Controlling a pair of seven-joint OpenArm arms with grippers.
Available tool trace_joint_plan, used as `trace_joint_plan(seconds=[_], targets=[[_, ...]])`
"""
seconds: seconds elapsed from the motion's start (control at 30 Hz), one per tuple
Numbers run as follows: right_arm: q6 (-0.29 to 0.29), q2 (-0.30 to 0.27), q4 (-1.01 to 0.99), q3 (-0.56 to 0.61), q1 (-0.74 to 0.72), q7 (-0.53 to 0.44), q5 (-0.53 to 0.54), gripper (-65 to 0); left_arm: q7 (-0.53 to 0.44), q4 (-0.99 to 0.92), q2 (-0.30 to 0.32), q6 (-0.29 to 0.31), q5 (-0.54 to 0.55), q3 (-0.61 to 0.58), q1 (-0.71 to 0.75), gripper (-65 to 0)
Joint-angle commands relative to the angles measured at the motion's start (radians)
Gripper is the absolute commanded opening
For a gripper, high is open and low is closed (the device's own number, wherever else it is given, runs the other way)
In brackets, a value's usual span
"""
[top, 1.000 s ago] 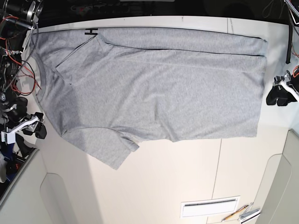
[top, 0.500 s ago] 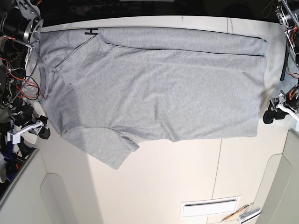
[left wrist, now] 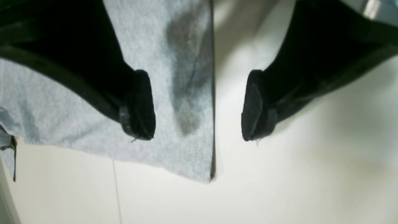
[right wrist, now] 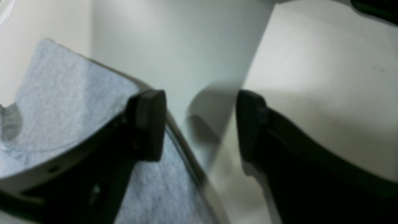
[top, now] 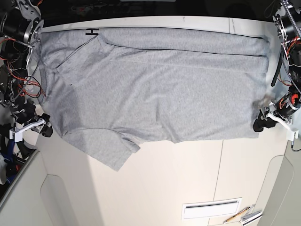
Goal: Fold the T-shirt properly
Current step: 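Grasp the opposite edge of the shirt with both grippers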
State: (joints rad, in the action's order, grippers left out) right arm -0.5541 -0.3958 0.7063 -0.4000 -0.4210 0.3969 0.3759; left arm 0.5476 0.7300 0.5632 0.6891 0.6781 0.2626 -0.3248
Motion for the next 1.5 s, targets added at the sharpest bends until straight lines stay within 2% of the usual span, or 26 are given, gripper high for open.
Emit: trace_joint_plan(seconds=[0.0,0.43,0.8,0.87,1.0,1.2,1.33,1.47], targets=[[-0.008,-0.005,0.010,-0.003,-0.021,0.000,0.013,-29.4,-0.014,0.010,0.012,0.009,-0.004,0.003,-0.022,-17.9],[-0.011,0.034,0.010,0.162,-0.021,0.000,0.019,-29.4,-0.042,0.010,-0.033,0.009,-0.069,0.003,-0.024,-17.9],[-0.012,0.044,0.010,0.171,-0.019,0.026,0.032,-29.7,-0.035,0.010,-0.056,0.009,-0.069,-0.042,-0.024,-19.2],[-0.012,0.044,0.010,0.171,-0.019,0.026,0.032,-32.9,-0.036,0.010,-0.056,0.009,-0.069,-0.053,-0.024,-25.4],[-0.017,0.044,0.010,0.171,-0.019,0.030,0.032,-48.4,-0.035,0.010,-0.056,0.009,-0.069,-0.053,-0.030,-43.0],[-0.023,0.044,0.010,0.171,-0.019,0.029,0.032,-65.0,-0.035,0.010,-0.056,0.009,-0.069,-0.053,-0.066,-65.0],[-0.023,0.044,0.016,0.171,-0.019,0.029,0.032,-65.0,-0.024,0.011,-0.056,0.009,-0.068,-0.053,-0.104,-65.0],[-0.023,0.043,0.053,0.171,-0.019,0.034,0.032,-65.0,0.054,0.011,-0.056,0.009,-0.051,-0.053,-0.136,-65.0]])
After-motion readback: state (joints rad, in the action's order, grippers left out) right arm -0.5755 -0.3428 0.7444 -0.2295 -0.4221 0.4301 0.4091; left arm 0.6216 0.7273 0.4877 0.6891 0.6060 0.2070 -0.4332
